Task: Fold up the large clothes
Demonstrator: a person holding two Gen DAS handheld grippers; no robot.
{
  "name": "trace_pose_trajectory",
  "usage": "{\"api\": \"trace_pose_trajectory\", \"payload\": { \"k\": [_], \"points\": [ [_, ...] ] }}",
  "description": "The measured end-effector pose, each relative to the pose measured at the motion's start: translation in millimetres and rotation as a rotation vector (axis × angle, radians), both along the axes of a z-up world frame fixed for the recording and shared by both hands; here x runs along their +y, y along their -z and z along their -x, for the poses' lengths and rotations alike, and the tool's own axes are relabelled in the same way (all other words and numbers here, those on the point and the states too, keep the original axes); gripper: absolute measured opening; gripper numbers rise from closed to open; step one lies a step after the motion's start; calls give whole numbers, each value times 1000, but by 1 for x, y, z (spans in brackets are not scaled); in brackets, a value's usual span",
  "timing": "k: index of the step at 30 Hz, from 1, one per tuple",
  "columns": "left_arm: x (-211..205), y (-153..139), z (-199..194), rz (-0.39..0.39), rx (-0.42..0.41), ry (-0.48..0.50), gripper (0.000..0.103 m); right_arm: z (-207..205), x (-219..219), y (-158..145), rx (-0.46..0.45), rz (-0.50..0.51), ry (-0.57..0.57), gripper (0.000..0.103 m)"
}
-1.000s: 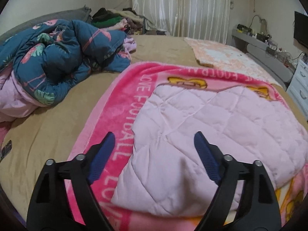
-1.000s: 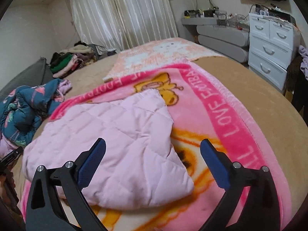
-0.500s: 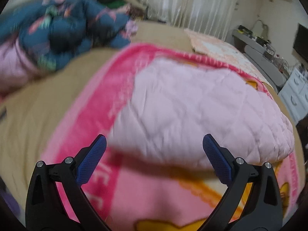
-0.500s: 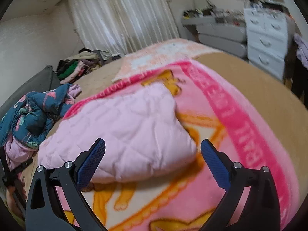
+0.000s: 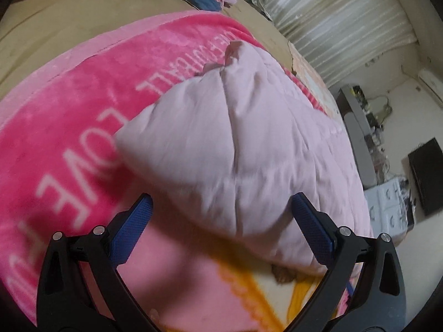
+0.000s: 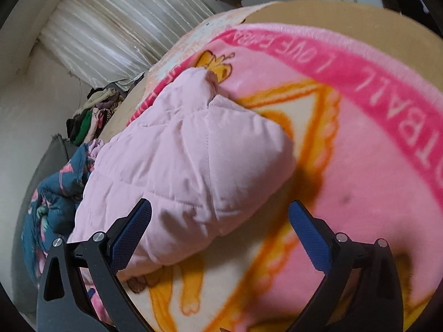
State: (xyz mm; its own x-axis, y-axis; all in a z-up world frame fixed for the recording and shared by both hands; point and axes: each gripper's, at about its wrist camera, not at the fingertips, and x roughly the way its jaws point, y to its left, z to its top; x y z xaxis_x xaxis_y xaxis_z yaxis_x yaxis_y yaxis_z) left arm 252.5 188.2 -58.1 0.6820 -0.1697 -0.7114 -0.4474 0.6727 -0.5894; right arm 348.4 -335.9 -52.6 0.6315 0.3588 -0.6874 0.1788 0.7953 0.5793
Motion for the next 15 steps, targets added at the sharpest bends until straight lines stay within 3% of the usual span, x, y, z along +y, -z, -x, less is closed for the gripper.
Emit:
{"api": "trace_pose_trajectory", "payload": {
  "k": [4,9,13,15],
  "points": [
    [-2,6,-17,-26,7,-9,95,-21,5,12,16,-39,-1,99],
    [0,23,-32,11,-3,-28,95,-40,4,32,23,-121,6,99],
    [-2,26,-46,-4,4,-24,95,-50,9,35,-1,-115,-8,99],
    [-6,20,-51,-45,2,-22,91,-56,15,30,-31,-84,-32,88]
  ]
}}
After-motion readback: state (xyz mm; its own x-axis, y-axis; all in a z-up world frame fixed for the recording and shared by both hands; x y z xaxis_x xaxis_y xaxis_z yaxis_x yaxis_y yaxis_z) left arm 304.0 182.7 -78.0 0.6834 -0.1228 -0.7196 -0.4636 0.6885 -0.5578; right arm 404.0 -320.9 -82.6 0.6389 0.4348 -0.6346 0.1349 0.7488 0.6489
